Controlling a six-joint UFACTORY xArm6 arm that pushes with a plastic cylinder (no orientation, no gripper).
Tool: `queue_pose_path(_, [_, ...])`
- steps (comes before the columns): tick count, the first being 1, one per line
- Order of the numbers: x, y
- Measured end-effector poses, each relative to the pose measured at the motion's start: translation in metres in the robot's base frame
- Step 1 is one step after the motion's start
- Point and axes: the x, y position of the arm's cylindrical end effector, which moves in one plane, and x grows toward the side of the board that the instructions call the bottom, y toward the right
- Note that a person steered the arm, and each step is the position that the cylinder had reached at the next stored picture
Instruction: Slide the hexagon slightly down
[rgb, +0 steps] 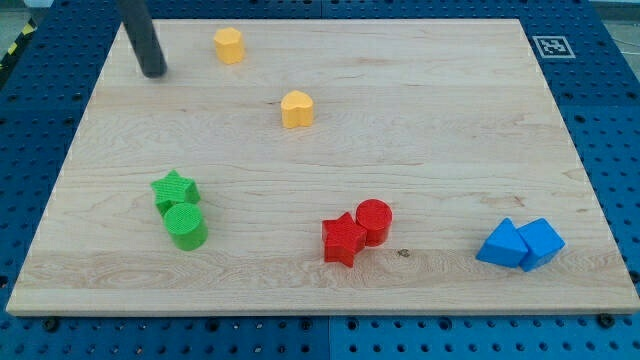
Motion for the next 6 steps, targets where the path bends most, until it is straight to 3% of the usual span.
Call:
queue_pose_path(1, [-0.034,-0.006])
queue_pose_path(2, [-0.068,0.049])
queue_pose_path(3, [-0.065,0.121])
queue_pose_path(4, [-0.031,0.12])
queue_pose_path(5, [-0.074,0.095])
queue_pose_path(6, [-0.085,0.051])
